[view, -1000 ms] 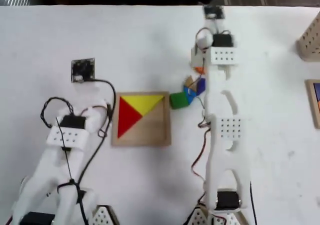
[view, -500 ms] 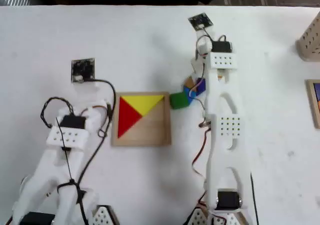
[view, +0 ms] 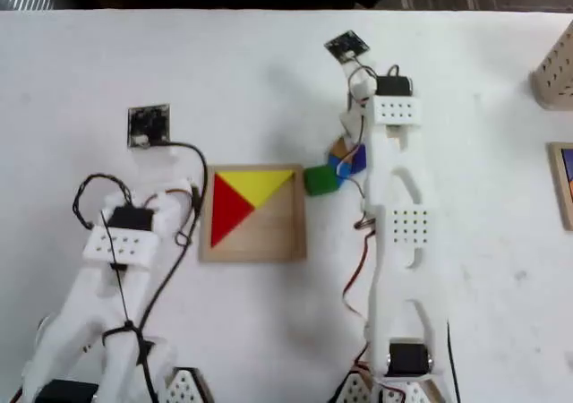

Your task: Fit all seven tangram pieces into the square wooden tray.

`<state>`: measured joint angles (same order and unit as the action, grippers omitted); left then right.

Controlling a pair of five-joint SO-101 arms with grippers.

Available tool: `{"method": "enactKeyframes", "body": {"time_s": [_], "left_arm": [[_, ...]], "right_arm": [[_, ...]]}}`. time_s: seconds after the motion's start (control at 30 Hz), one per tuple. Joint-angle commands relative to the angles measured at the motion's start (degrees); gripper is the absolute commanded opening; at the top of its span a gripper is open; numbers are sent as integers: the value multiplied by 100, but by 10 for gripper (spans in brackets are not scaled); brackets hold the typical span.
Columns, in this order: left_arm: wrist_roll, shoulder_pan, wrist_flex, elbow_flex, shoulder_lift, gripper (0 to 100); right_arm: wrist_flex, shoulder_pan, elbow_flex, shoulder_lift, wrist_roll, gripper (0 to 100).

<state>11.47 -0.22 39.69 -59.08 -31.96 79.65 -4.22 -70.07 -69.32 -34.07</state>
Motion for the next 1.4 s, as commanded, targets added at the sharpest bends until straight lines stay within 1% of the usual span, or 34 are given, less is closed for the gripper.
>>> {"method": "enactKeyframes", "body": {"time_s": [0.0, 0.17, 0.33, 0.63, 0.73, 0.83, 0.9, 1.03, 1.1, 1.27, 1.37], "left_arm": [[-70, 4, -79, 53, 4, 23], [-70, 4, -79, 53, 4, 23], [-70, 4, -79, 53, 4, 23], [-70, 4, -79, 53, 4, 23], [-70, 4, -79, 53, 4, 23], [-70, 4, -79, 53, 4, 23], [-70, 4, -79, 53, 4, 23], [-70, -4, -79, 53, 4, 23], [-70, -4, -79, 53, 4, 23], [-70, -4, -79, 53, 4, 23], [-70, -4, -79, 53, 4, 23]], "right_arm": [[171, -57, -18, 189, -35, 14], [523, -13, -18, 673, -18, 18], [1077, 13, -18, 1103, 290, 18], [1807, 84, -9, 1499, 299, 18], [1851, 48, 44, 1481, 457, 18], [1842, 31, 0, 1420, 308, 21], [1842, 22, 44, 1376, 246, 57], [1851, -40, 211, 1147, 360, 159], [1851, -40, 255, 989, 360, 177], [1851, -31, 229, 400, 308, 127], [1859, -57, 97, 303, 176, 109]]}}
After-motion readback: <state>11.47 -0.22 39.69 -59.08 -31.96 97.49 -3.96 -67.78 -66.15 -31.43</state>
